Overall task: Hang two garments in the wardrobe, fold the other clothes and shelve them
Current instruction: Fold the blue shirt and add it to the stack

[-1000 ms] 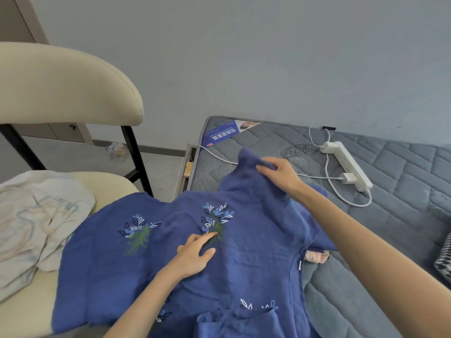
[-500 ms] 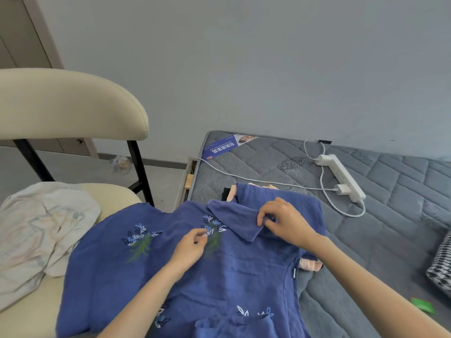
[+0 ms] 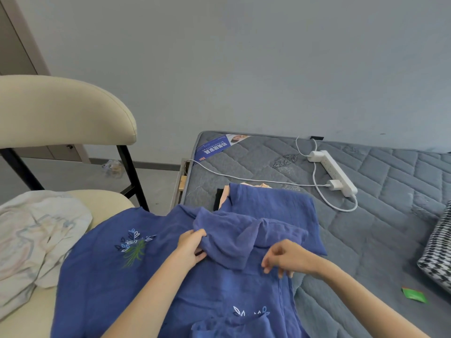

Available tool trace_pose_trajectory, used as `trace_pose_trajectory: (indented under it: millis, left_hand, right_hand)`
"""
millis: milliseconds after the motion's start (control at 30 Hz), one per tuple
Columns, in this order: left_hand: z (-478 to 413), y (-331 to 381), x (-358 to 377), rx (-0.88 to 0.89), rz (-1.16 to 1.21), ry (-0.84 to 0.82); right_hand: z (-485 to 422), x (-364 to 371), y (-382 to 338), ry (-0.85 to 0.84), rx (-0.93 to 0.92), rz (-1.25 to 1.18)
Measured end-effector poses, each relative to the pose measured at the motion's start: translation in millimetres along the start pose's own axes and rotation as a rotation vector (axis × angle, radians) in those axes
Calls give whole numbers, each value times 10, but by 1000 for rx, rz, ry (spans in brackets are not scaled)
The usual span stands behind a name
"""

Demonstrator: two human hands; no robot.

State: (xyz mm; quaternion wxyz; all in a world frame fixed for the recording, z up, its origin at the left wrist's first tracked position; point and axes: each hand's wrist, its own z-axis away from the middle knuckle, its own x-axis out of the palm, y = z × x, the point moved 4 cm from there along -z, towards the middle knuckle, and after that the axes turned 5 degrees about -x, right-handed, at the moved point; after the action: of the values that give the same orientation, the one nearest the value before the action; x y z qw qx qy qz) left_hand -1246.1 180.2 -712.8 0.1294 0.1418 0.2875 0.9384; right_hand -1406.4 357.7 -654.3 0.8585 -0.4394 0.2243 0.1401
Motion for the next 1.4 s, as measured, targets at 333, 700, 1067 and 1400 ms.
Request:
trace_pose_trajectory:
  millis: [333,700,1067,1400]
  left_hand:
    - [-9,167,-294,180,-670,177]
    - [-265,298,112,231,-419,136]
    - [-478,621,267,312,-83,-289]
    - [-522,464,85,415,-472,-54]
  right_hand:
    - [-143,258,44,294,250,-1126]
    - [-314,256,-54,601,308,-1189]
    - [-473,-521,33,578,107,-1361]
    - [-632,-616,358,906,116,-1092]
